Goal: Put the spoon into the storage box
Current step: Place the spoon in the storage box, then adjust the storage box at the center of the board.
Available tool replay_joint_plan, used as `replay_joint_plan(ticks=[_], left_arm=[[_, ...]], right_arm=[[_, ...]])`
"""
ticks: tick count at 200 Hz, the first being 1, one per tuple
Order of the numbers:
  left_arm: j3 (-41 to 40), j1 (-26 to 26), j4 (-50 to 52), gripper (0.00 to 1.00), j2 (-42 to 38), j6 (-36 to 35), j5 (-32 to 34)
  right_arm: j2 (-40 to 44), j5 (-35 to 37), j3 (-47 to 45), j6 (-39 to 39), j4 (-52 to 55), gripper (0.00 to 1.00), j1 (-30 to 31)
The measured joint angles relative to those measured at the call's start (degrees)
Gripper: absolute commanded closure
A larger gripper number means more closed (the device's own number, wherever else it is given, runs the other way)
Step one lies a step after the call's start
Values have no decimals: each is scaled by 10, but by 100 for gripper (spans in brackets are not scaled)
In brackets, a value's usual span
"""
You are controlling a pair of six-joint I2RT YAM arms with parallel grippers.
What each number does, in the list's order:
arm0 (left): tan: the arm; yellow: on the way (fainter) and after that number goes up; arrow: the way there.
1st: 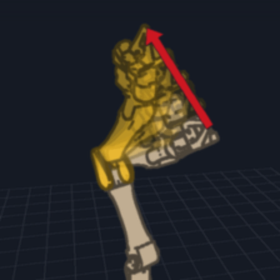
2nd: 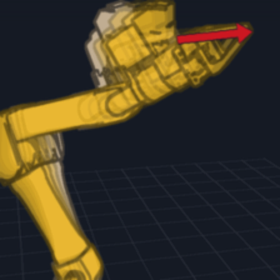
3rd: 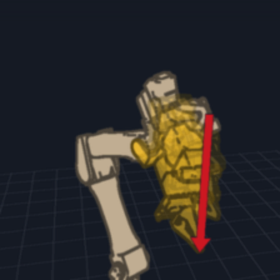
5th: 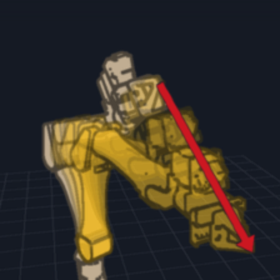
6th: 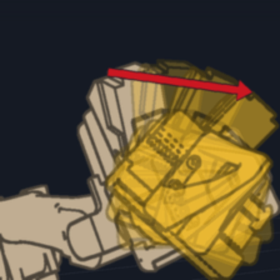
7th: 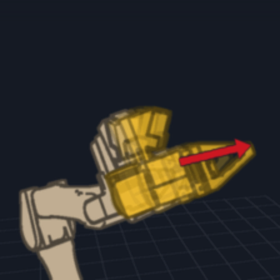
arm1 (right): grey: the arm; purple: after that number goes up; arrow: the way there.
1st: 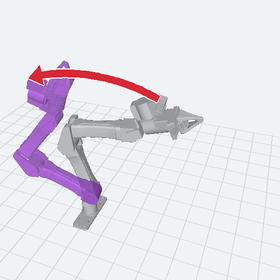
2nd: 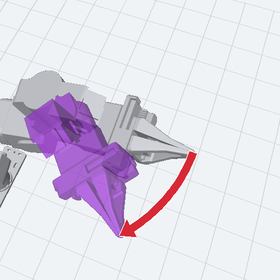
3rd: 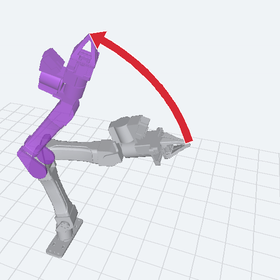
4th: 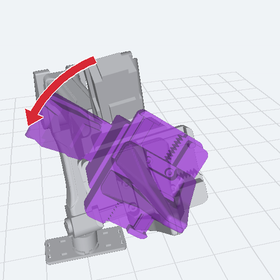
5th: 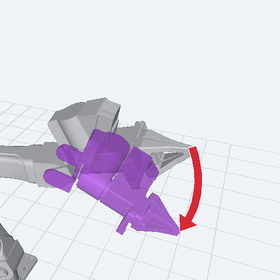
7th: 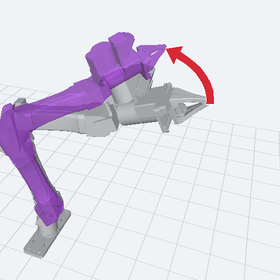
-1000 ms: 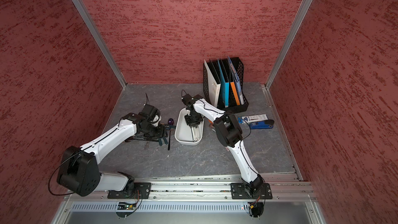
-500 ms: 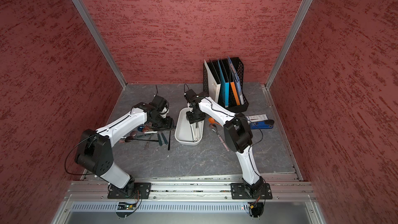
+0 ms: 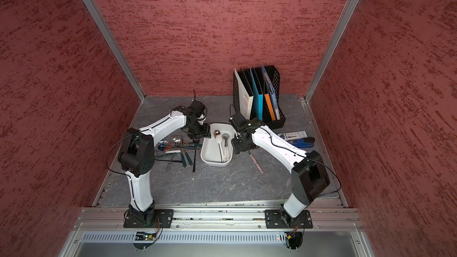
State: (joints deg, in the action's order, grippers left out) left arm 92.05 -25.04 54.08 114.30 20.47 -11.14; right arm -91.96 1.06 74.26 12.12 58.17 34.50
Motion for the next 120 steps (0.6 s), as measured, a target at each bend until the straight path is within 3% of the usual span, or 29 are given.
replay_joint_plan(ticks=[64,120], left_arm=[[-14,11,-9,52,7,58,-8],[-77,19,-35,57,-4,98,-20]], right_arm=[[11,-5,-122,0,-64,35,-55],[-4,-14,-140,-2,-113,35,-73]])
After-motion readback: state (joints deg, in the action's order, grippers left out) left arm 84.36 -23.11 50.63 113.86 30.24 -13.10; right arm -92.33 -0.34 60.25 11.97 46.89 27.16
